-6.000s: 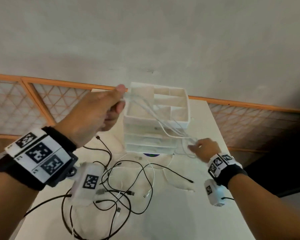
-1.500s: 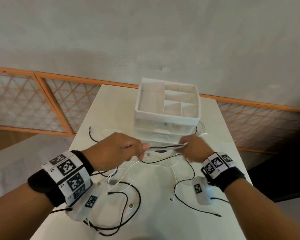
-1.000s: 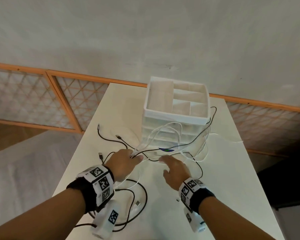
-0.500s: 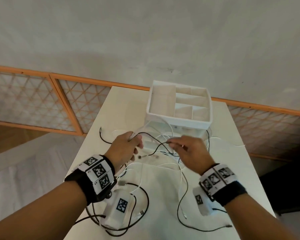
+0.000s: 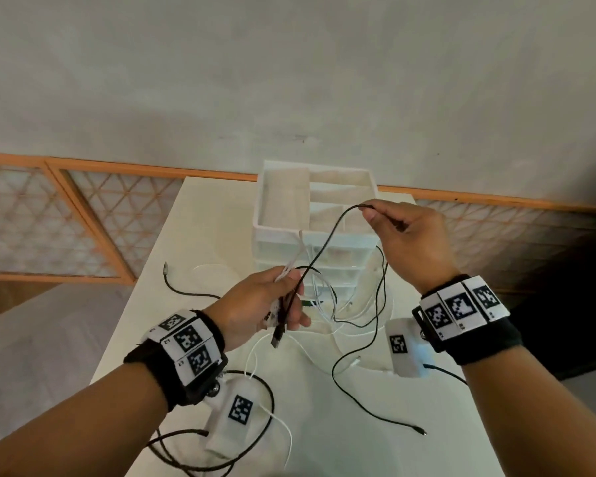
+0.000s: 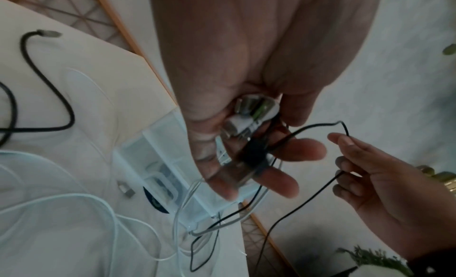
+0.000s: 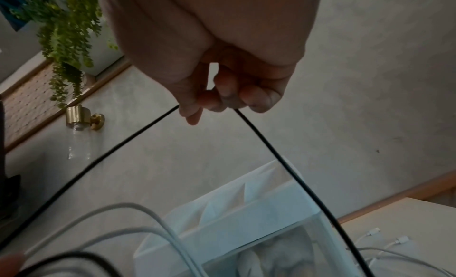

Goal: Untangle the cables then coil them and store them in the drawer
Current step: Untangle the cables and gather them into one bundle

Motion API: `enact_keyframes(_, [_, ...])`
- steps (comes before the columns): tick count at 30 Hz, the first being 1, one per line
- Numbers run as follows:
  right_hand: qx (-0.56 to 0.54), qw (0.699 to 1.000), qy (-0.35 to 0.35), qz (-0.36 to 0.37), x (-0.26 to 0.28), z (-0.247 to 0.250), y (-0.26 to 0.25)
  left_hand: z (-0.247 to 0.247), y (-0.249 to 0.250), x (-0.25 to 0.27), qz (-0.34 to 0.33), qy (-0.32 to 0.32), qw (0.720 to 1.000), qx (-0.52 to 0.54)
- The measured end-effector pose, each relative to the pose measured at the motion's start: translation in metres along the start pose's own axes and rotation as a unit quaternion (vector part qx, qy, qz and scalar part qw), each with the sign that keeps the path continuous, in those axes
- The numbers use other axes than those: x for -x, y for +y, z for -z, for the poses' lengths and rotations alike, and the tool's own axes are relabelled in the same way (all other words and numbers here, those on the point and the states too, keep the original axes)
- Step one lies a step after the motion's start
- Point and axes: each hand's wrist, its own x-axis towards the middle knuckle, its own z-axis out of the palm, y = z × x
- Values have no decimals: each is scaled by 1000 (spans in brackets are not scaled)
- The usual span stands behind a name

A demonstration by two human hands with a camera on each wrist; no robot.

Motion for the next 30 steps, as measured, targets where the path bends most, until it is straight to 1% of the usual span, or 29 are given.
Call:
enact_keyframes(3, [5, 999, 25, -37, -3, 3, 9, 7, -4, 2, 24, -22, 999, -21])
enact_keyframes(5, [16, 998, 24, -52, -2, 4, 12, 13, -7, 4, 27, -32, 999, -30])
enact_keyframes(7, [48, 997, 16, -54, 0, 5, 17, 17, -5, 6, 5, -11, 998, -58])
enact_keyframes(9, [132, 989, 11, -65, 4, 6, 29, 19, 6, 10, -36, 20, 997, -68])
enact_keyframes(10, [185, 978, -5, -92, 7, 8, 40, 20, 14, 13, -57, 36, 996, -62])
enact_keyframes(11, [237, 961, -36, -138, 11, 10, 55, 22, 23, 16, -75, 51, 994, -58])
enact_keyframes(12, [282, 936, -75, -198, 16, 12, 73, 24, 32, 19, -91, 66, 992, -59])
enact_keyframes(14, [322, 882, -154, -309, 25, 17, 104, 31, 48, 24, -106, 92, 987, -74])
enact_keyframes(15, [312, 874, -164, -335, 25, 20, 111, 35, 51, 24, -100, 107, 985, -94])
enact_keyframes(16, [288, 881, -147, -344, 19, 23, 113, 39, 51, 23, -84, 125, 981, -124])
enact_keyframes(18, [180, 926, -61, -325, -2, 32, 103, 45, 43, 20, -36, 157, 969, -189])
enact_keyframes(19, [122, 943, -17, -309, -15, 37, 95, 46, 36, 17, -13, 166, 962, -216])
enact_keyframes(20, [81, 954, 19, -287, -27, 42, 83, 48, 29, 15, 7, 172, 955, -241])
enact_keyframes(22, [62, 968, 63, -234, -47, 51, 64, 49, 16, 12, 38, 166, 943, -286])
enact_keyframes(24, [74, 976, 78, -187, -59, 55, 55, 48, 8, 11, 63, 134, 946, -289])
enact_keyframes(26, [61, 981, 85, -164, -62, 56, 56, 46, 6, 12, 81, 102, 952, -278])
enact_keyframes(28, [68, 981, 74, -165, -59, 52, 66, 45, 9, 13, 78, 96, 943, -310])
enact_keyframes(29, [74, 980, 50, -179, -55, 50, 76, 45, 11, 13, 68, 106, 937, -327])
enact_keyframes(30, [82, 974, 11, -211, -49, 48, 90, 46, 13, 12, 54, 126, 933, -334])
